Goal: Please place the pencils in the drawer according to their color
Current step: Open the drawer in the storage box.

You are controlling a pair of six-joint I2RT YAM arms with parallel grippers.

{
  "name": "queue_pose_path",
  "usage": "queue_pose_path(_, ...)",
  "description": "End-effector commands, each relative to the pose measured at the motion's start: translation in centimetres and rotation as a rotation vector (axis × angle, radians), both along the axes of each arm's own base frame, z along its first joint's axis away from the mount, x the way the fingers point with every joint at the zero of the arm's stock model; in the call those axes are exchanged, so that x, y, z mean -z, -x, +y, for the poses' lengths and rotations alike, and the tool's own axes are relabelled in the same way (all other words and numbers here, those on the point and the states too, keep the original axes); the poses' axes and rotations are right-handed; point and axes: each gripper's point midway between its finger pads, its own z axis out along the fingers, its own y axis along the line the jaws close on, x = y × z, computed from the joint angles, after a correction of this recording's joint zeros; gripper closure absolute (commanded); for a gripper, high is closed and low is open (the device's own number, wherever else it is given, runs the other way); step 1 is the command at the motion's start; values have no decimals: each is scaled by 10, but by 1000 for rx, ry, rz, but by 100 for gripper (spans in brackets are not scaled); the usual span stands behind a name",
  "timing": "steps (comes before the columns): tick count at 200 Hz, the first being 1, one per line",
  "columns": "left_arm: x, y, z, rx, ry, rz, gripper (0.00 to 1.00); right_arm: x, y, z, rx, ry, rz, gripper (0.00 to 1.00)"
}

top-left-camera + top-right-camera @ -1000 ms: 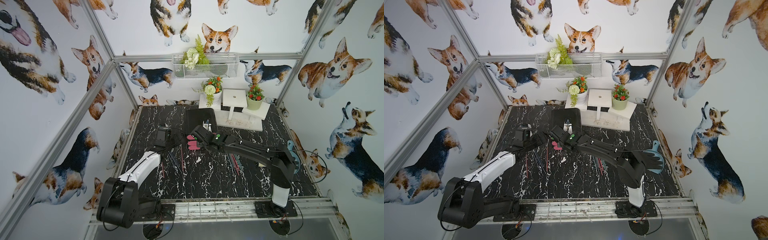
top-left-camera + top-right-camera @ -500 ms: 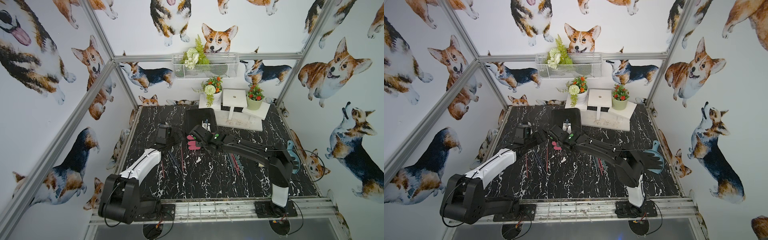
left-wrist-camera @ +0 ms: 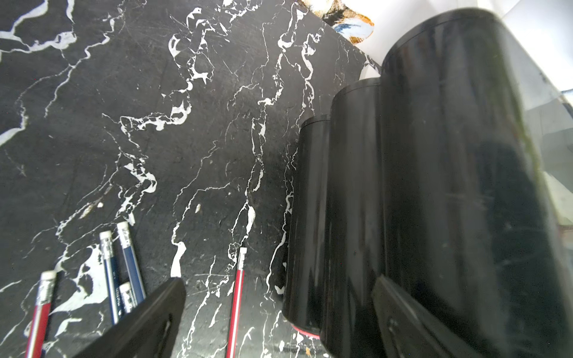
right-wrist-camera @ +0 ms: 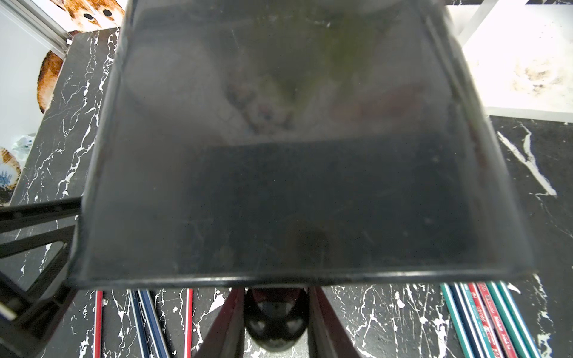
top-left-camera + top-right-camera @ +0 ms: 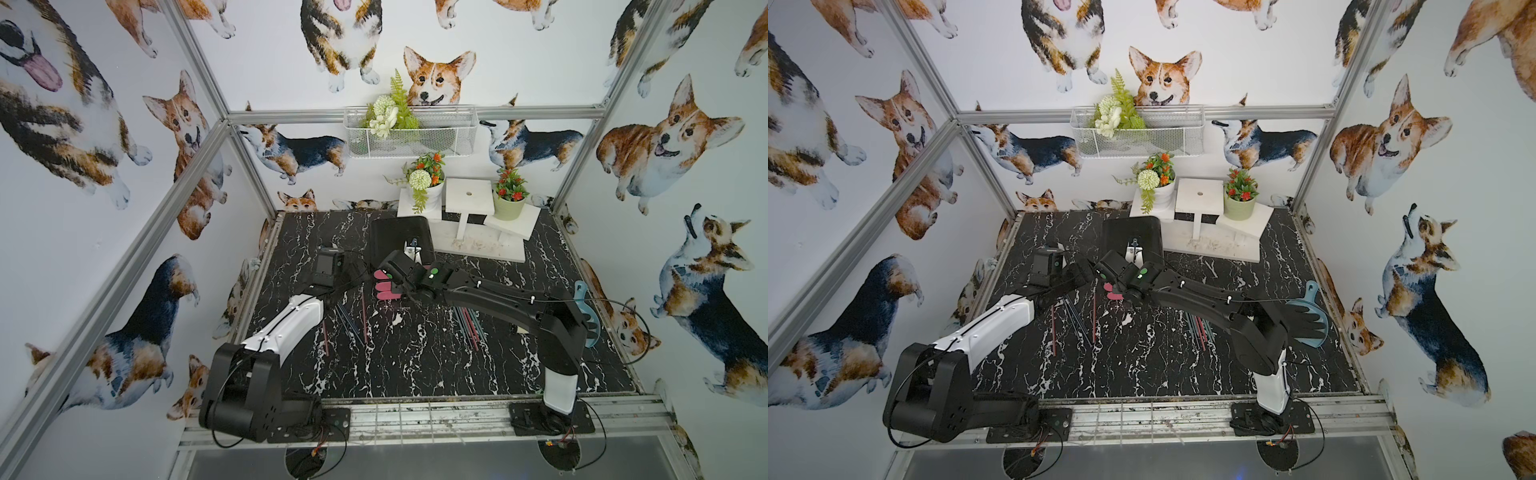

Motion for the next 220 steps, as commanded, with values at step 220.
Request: queue_pose_path(220, -9, -10, -6, 24, 6, -24, 0, 7, 77, -33, -6, -10, 162, 89)
